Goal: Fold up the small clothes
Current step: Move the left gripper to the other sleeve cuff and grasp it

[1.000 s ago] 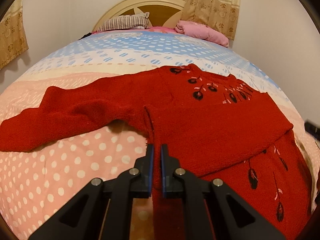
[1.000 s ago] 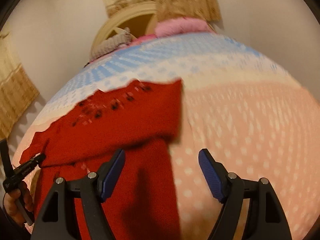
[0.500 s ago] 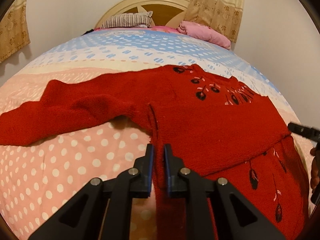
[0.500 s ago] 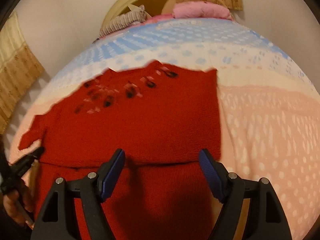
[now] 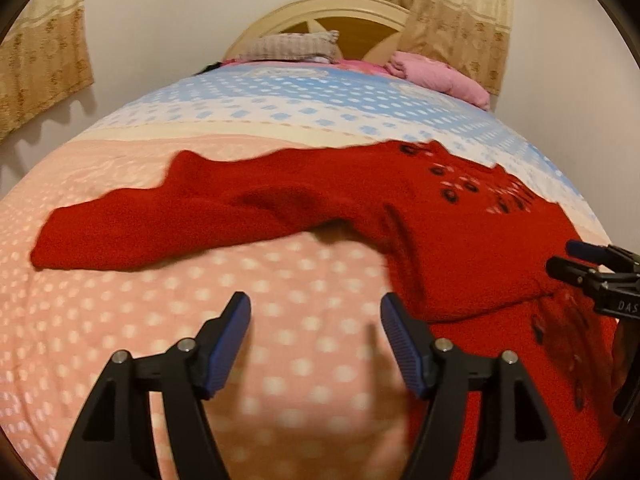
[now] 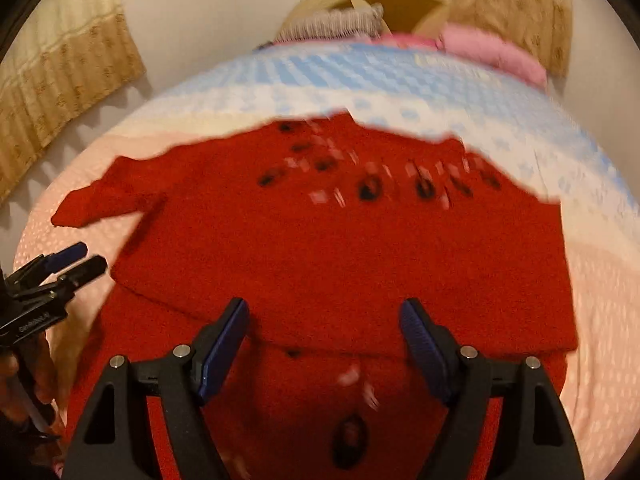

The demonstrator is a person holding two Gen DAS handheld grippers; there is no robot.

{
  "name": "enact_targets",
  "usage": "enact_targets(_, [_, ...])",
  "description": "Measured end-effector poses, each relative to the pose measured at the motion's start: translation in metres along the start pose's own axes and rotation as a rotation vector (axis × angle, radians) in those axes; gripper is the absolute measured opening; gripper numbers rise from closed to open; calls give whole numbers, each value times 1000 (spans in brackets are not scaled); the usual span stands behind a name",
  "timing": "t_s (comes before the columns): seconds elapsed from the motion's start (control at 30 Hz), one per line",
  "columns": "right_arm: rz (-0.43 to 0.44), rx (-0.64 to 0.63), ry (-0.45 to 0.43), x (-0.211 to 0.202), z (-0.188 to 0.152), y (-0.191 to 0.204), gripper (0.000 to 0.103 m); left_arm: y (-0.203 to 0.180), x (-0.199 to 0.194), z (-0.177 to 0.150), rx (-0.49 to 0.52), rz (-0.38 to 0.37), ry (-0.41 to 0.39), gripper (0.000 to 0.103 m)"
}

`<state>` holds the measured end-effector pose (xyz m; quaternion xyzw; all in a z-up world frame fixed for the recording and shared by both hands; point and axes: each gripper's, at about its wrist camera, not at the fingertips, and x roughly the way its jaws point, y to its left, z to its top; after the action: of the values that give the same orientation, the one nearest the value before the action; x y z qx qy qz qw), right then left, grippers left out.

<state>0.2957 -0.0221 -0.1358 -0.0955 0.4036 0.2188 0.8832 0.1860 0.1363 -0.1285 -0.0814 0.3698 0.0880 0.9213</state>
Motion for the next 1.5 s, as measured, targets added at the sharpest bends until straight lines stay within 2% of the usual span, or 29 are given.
enact_targets(0.07, [42,-22,1,8,2,11,79,12,0,2,-15,30,-4,70])
enact_targets(0.13, [125,-39,58,30,-4,28,79,29,-1,2,-42,55,-1,70])
enact_targets(0.2, [102,-83,44,39,-10,46,85,44,-2,1,-65,81,4,70])
enact_targets(0.37, [125,-125,31,37,-13,63,85,86,-4,-3,-121,148,17,70])
enact_targets(0.5, [118,-121,24,38,-15,60,85,128,-8,-4,-247,188,20,70])
enact_targets(0.57, [104,-130,23,39,-16,62,86,149,-12,-5,-328,185,17,70])
enact_targets(0.7, [98,-126,19,38,-18,59,87,176,-18,-9,-454,139,6,70])
enact_targets(0.83, [98,-119,13,37,-19,57,87,198,-19,-16,-642,-11,-5,70])
enact_targets(0.93, [94,-119,10,36,-20,57,87,205,-14,-16,-737,-92,-16,70])
enact_targets(1.2, [86,-119,4,34,-22,56,87,216,0,-4,-849,-171,-88,70])
enact_targets(1.4, [80,-119,2,33,-22,56,88,214,15,-5,-921,-223,-60,70])
enact_targets(1.5, [77,-119,2,33,-22,56,89,210,22,-3,-926,-203,-51,70])
